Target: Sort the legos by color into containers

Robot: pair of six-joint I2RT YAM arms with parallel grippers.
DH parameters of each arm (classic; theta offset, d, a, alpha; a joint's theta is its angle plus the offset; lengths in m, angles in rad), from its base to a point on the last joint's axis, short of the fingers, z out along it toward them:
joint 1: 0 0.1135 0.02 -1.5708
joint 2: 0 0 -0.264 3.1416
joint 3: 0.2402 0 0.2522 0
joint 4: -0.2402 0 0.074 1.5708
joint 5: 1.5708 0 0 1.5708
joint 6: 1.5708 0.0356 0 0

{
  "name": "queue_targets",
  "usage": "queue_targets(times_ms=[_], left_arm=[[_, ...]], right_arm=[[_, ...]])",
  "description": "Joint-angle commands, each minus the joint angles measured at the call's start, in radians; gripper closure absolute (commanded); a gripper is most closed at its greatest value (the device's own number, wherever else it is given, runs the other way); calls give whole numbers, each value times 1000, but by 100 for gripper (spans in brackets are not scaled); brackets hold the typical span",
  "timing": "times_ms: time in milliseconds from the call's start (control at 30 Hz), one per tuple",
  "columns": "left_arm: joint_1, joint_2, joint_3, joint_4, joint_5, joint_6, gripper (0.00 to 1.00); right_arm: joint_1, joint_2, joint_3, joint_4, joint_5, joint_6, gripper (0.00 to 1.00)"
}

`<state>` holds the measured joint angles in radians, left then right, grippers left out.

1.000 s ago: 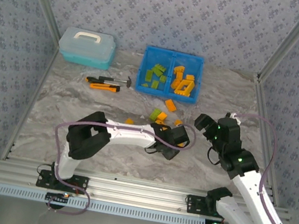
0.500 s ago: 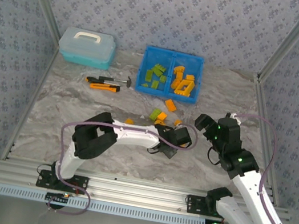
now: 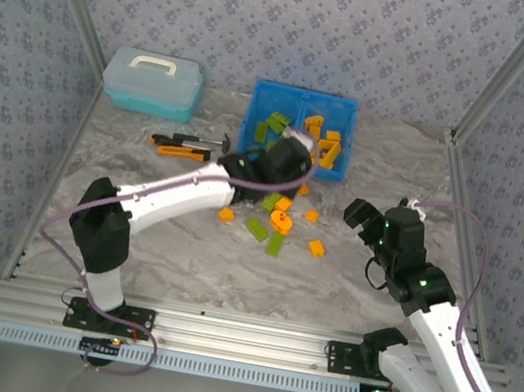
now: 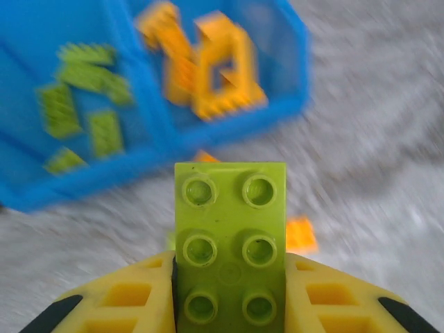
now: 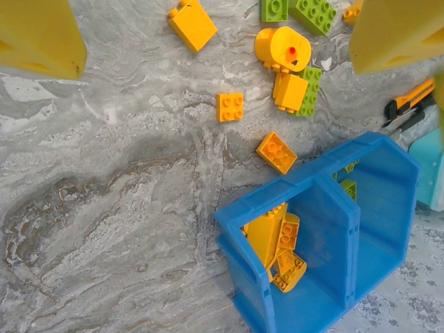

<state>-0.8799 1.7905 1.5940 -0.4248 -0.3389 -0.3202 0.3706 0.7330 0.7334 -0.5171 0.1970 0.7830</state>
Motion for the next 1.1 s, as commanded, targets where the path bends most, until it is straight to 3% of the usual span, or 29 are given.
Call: queue_targets(times_ms=[0,133,300,433,600,800,967,1067], left_arm=[[116,123,150,24,-11,52,71],[229,368,463,-55,-2,1,71],[301,656,878,-245,11,-64,69],[325,772,1043,-308,50,-73,61],[323,707,1041,-290,118,-59,41],[308,483,930,-301,156,-48,32],[297,113,481,-137,223,-38,28],[294,-88,212,-72,331,11,17]], right_arm=[[-6,-7,1,2,9,25,0],[-8,-13,2,-27,15,18,0],[-9,-28,1,-49,10,3,0],[-9,-27,1,-44,7,-17,0],[-6,-9,7,-17,-17,-44,0],[46,70,37,13,-83,-80,0],[167,200,81,36,-99,-70,3],[284,327,113,17,0,-14,7]])
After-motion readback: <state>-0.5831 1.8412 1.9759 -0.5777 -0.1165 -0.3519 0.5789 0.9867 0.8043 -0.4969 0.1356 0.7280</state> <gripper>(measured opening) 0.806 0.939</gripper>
